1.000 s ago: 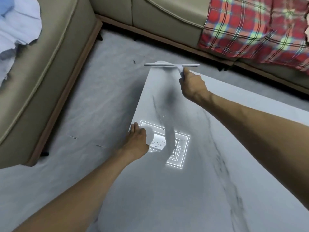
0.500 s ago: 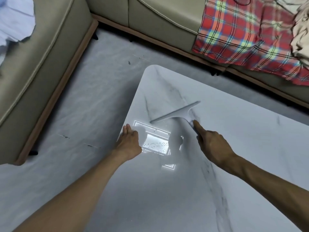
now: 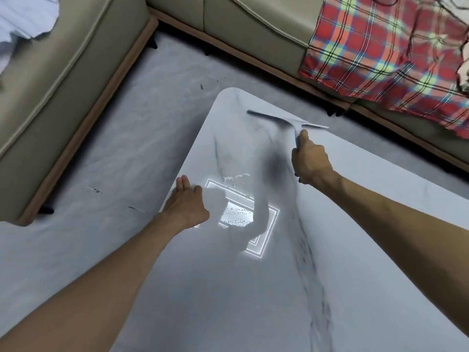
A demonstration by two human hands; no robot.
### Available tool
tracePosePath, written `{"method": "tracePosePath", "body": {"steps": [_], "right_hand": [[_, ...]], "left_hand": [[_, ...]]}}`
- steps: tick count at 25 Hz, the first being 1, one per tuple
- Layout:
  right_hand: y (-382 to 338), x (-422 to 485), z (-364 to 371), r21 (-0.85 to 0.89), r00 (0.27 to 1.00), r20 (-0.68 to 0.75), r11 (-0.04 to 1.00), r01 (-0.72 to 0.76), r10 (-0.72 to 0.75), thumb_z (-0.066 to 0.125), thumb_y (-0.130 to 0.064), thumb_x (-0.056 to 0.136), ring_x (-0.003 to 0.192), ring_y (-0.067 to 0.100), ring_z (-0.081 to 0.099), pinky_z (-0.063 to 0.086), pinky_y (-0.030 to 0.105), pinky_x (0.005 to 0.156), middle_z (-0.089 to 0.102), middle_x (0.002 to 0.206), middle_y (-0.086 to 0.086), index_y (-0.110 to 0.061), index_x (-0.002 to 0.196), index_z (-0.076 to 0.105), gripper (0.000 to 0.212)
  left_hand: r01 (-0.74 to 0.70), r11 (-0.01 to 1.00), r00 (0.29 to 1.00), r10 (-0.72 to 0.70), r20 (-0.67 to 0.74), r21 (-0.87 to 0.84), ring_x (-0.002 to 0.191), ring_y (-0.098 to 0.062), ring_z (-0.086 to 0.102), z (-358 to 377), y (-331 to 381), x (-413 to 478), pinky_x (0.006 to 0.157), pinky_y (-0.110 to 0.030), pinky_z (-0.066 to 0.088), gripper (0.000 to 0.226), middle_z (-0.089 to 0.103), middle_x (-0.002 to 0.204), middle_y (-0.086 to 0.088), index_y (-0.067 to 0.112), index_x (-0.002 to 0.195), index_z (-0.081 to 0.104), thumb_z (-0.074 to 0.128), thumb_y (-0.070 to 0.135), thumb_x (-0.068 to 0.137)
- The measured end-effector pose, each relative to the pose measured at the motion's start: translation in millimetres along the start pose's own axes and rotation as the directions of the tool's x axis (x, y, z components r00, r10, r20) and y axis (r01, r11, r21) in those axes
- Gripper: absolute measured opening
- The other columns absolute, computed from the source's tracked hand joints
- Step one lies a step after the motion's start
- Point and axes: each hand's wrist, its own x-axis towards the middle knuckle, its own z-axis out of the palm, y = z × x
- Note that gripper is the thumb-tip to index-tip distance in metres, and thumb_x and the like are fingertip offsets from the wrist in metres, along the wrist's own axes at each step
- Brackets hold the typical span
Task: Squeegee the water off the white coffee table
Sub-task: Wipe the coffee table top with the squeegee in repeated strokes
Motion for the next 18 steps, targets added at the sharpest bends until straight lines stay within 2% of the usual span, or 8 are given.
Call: {"method": "tracePosePath", "body": {"steps": [2, 5, 9, 11, 13, 15, 16, 18], "right_hand": [[16, -29, 9, -0.07, 0.998, 0.036, 0.996, 0.062, -0.06, 0.035, -0.015, 0.093, 0.078, 0.041, 0.058, 0.053, 0.045, 0.065, 0.059, 0.093, 0.022, -0.019, 0.145, 0.021, 0.055], [49, -85, 16, -0.111, 0.984, 0.139, 0.986, 0.127, -0.111, 0.038, -0.016, 0.095, 0.068, 0.033, 0.047, 0.039, 0.034, 0.063, 0.053, 0.076, 0.014, -0.024, 0.15, 0.014, 0.061], [75, -138, 8, -0.166, 0.959, 0.255, 0.971, 0.173, -0.127, 0.038, -0.02, 0.096, 0.063, 0.034, 0.05, 0.041, 0.035, 0.06, 0.056, 0.072, 0.012, -0.031, 0.149, 0.014, 0.059], [69, -132, -4, -0.131, 0.965, 0.215, 0.975, 0.182, -0.151, 0.041, -0.02, 0.097, 0.072, 0.04, 0.057, 0.046, 0.037, 0.065, 0.064, 0.08, 0.019, -0.027, 0.148, 0.022, 0.055], [47, -101, -13, -0.075, 0.976, 0.099, 0.977, 0.202, -0.194, 0.041, -0.018, 0.097, 0.072, 0.041, 0.058, 0.051, 0.043, 0.068, 0.066, 0.084, 0.022, -0.019, 0.143, 0.032, 0.047], [10, -55, -11, 0.009, 0.981, 0.004, 0.981, 0.193, -0.193, 0.039, -0.016, 0.095, 0.07, 0.04, 0.058, 0.055, 0.051, 0.065, 0.063, 0.085, 0.02, -0.01, 0.127, 0.04, 0.033], [-12, -29, -9, 0.058, 0.989, -0.023, 0.987, 0.149, -0.148, 0.038, -0.014, 0.093, 0.072, 0.04, 0.06, 0.056, 0.051, 0.061, 0.062, 0.088, 0.022, -0.011, 0.119, 0.042, 0.026], [-55, 10, 1, 0.129, 0.998, -0.018, 0.99, 0.059, -0.057, 0.038, -0.006, 0.089, 0.083, 0.04, 0.065, 0.058, 0.049, 0.059, 0.063, 0.098, 0.023, -0.01, 0.119, 0.042, 0.03]], "left_hand": [[0.015, 1.0, 1.0, -0.015, -0.003, -0.016, 0.148, -0.034, -0.01, 2, 0, 0, 0.116, -0.041, 0.018, 0.051, -0.011, 0.157, -0.025, 0.004, 0.129, 0.036, 0.048, 0.02, 0.081], [0.033, 0.999, 0.999, -0.033, 0.004, -0.029, 0.148, -0.033, -0.011, 2, 1, -1, 0.116, -0.042, 0.019, 0.05, -0.012, 0.158, -0.024, 0.003, 0.129, 0.035, 0.047, 0.022, 0.084], [0.038, 0.995, 0.999, -0.038, -0.006, -0.088, 0.149, -0.032, -0.002, -1, 1, -9, 0.114, -0.041, 0.023, 0.039, -0.005, 0.159, -0.022, 0.005, 0.119, 0.041, 0.047, 0.017, 0.083], [0.006, 0.987, 0.995, -0.022, -0.099, -0.161, 0.143, -0.031, 0.022, -1, -8, -15, 0.105, -0.04, 0.034, 0.024, 0.018, 0.155, -0.019, 0.011, 0.102, 0.045, 0.05, 0.013, 0.079], [-0.044, 0.973, 0.972, -0.011, -0.236, -0.225, 0.125, -0.033, 0.043, 3, -20, -24, 0.093, -0.037, 0.042, 0.016, 0.043, 0.136, -0.013, 0.014, 0.089, 0.043, 0.054, 0.011, 0.077], [-0.079, 0.969, 0.948, -0.001, -0.318, -0.236, 0.106, -0.032, 0.05, 12, -32, -34, 0.083, -0.036, 0.044, 0.017, 0.048, 0.116, -0.009, 0.014, 0.085, 0.042, 0.057, 0.011, 0.077], [-0.079, 0.967, 0.94, -0.009, -0.342, -0.242, 0.1, -0.03, 0.051, 16, -37, -39, 0.079, -0.036, 0.044, 0.017, 0.049, 0.113, -0.008, 0.013, 0.087, 0.044, 0.059, 0.011, 0.078], [-0.044, 0.959, 0.923, -0.068, -0.38, -0.278, 0.09, -0.025, 0.052, 20, -48, -47, 0.072, -0.032, 0.041, 0.017, 0.054, 0.107, -0.006, 0.013, 0.094, 0.048, 0.06, 0.013, 0.082]]}}
